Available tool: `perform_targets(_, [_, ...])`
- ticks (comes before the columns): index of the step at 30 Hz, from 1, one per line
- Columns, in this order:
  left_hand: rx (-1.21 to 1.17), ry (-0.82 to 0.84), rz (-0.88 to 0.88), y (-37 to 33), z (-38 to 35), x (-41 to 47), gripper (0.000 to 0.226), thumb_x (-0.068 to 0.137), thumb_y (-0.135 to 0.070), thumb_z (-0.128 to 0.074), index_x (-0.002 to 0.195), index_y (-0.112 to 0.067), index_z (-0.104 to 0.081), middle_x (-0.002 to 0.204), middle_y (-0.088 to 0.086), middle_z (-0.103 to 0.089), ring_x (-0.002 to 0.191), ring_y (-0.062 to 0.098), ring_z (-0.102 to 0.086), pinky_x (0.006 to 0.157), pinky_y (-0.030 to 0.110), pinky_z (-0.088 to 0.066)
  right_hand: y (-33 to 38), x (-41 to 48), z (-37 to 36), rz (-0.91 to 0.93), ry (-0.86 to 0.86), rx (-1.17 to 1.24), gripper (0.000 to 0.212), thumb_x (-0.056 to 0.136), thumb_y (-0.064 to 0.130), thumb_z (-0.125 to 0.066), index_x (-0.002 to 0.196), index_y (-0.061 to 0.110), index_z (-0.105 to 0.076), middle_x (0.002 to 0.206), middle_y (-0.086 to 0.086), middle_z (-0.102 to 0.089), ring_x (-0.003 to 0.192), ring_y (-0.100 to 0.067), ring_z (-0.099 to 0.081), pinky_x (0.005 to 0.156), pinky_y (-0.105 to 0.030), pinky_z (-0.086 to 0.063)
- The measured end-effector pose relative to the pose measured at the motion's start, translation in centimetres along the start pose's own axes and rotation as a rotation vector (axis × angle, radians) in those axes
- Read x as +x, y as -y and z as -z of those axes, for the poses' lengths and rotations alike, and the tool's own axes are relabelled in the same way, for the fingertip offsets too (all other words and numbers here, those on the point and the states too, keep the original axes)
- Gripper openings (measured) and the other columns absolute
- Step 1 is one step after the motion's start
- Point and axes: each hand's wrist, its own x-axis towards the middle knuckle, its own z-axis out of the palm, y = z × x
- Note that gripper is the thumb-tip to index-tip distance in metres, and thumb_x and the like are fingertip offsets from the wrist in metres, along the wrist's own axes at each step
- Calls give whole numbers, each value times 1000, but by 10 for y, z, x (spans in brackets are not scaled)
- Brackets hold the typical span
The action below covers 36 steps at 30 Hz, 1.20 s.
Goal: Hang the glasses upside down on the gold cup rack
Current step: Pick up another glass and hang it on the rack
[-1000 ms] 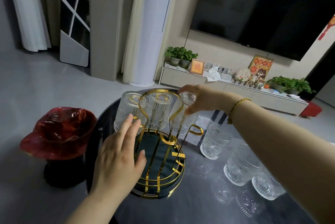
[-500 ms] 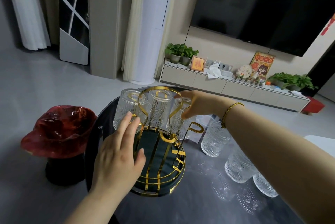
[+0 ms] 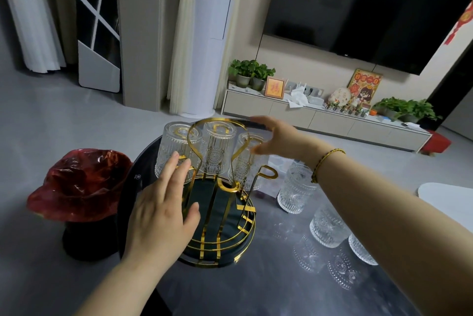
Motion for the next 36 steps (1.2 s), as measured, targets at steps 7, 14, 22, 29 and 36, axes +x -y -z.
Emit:
perform_targets(7, [-116, -147, 48, -25, 4, -26, 57, 73, -24, -62, 121, 1, -44, 131, 29, -40, 116, 39, -40, 92, 50, -33, -39, -79, 2, -66, -469, 498, 61, 73, 18, -67, 126, 22, -37, 120, 1, -46, 101, -12, -47, 83, -24, -42])
perform_targets(14, [-262, -1, -199, -66, -31, -75, 37, 81, -40, -38, 106, -14, -47, 114, 8, -54, 99, 26, -45, 99, 17, -23, -114, -183, -44, -316, -1054, 600, 50, 70, 16, -69, 107, 30, -38, 98, 11, -46, 87, -6, -47, 73, -15, -39])
perform_targets(22, [58, 543, -97, -82, -74, -89, 63, 88, -57, -24, 127, -13, -44, 135, 11, -45, 122, 27, -44, 104, 41, -29, -167, -213, -81, -695, -1176, 524, 83, 64, 22, -75, 130, 11, -26, 136, -12, -34, 126, -26, -30, 106, -37, -27])
perform_targets(29, [193, 609, -104, -74, -89, -91, 49, 91, -49, -31, 135, -31, -18, 147, -12, -19, 135, 6, -8, 109, 30, 9, -187, -198, -88, -908, -742, 349, 110, 61, 43, -72, 137, 9, 0, 145, -14, -30, 134, -26, -24, 113, -42, -4])
perform_targets(36, [200, 634, -122, -71, -92, -90, 48, 92, -51, -27, 135, -32, -20, 146, -15, -18, 135, 2, -6, 108, 29, 11, -196, -186, -92, -971, -821, 330, 84, 64, 40, -69, 127, 9, -23, 130, -14, -50, 126, -26, -38, 112, -40, -1])
